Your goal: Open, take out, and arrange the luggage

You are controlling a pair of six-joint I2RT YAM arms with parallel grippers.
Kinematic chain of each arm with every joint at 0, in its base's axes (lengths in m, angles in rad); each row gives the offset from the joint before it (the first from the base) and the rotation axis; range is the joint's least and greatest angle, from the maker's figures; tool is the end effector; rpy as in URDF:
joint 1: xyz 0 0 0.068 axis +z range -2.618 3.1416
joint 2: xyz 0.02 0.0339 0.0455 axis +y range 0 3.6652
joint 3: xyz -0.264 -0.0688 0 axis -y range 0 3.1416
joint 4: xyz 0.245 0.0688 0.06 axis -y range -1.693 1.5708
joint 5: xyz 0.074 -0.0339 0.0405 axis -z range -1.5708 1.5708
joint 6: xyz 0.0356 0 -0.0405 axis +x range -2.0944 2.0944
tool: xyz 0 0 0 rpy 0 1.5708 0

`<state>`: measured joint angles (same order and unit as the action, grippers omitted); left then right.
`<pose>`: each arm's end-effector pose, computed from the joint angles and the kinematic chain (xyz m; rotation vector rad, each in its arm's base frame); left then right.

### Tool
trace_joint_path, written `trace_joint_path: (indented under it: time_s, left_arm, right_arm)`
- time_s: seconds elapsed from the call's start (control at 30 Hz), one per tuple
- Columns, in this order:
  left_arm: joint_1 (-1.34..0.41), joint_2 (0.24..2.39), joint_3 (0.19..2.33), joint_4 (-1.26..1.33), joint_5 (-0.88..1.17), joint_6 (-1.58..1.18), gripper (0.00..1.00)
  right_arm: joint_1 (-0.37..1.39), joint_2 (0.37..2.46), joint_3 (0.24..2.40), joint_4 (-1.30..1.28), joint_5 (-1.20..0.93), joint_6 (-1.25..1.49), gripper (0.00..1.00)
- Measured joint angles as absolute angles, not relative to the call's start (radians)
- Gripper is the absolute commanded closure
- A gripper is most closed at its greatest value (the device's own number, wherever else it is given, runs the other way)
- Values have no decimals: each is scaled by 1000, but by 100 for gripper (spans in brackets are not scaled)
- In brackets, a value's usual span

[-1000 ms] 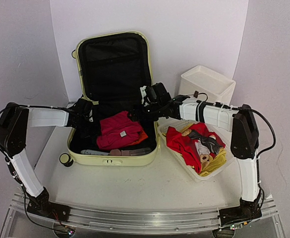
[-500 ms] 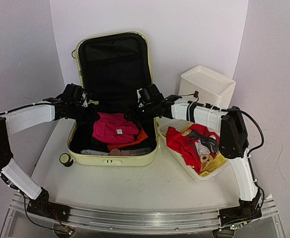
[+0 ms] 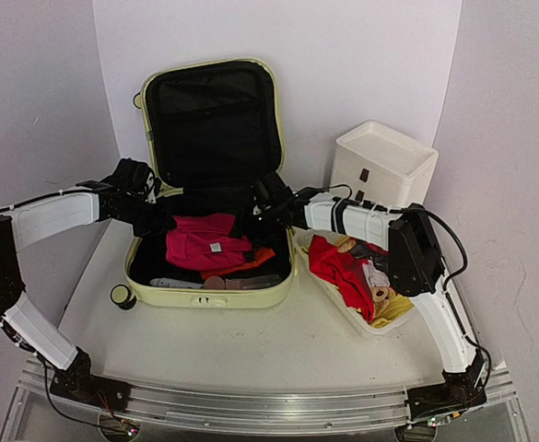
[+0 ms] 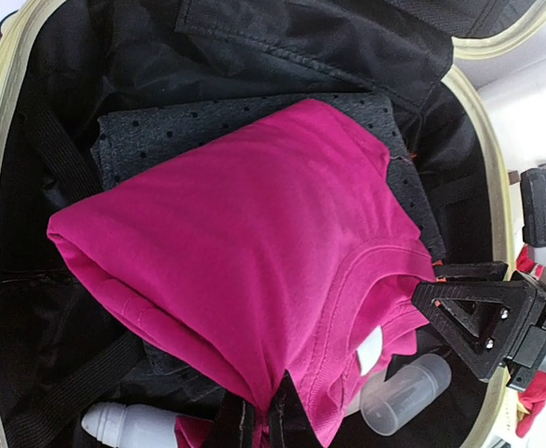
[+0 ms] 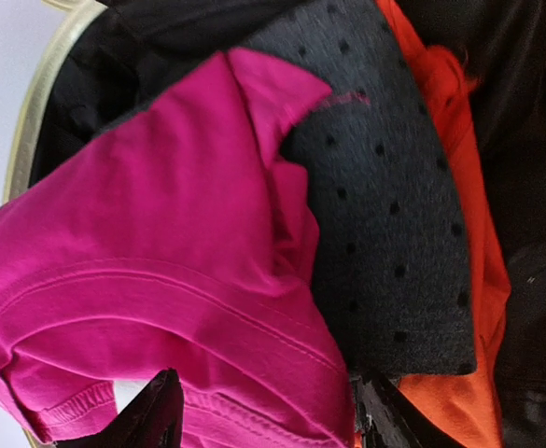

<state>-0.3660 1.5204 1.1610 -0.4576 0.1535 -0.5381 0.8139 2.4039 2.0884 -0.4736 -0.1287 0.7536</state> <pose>0.3079 -0.1239 0.2676 -0.1369 2.4595 -0.5960 0.3702 0.3985 0.1945 -0.1441 2.5389 0.8555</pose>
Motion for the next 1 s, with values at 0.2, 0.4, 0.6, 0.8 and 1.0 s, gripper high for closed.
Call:
trace_joint_path:
  time_s: [0.2, 0.4, 0.6, 0.8, 1.0]
  left_arm:
    - [-363, 1549, 1160, -469, 146, -514, 100]
    - [-363, 1575, 1156, -474, 146, -494, 100]
    - [-363, 1586, 1156, -473, 146, -467, 100]
    - [-363, 1609, 1156, -473, 154, -460, 100]
    - [-363, 1609, 1156, -473, 166, -459, 100]
  right_arm:
    - [815, 2420, 2086, -498, -167, 818, 52]
    - [818, 2420, 2086, -497, -200, 854, 62]
    - [835, 2420, 2093, -497, -223, 865, 64]
    - [846, 2423, 2099, -497, -232, 876, 91]
    - [848, 2421, 2099, -498, -217, 854, 100]
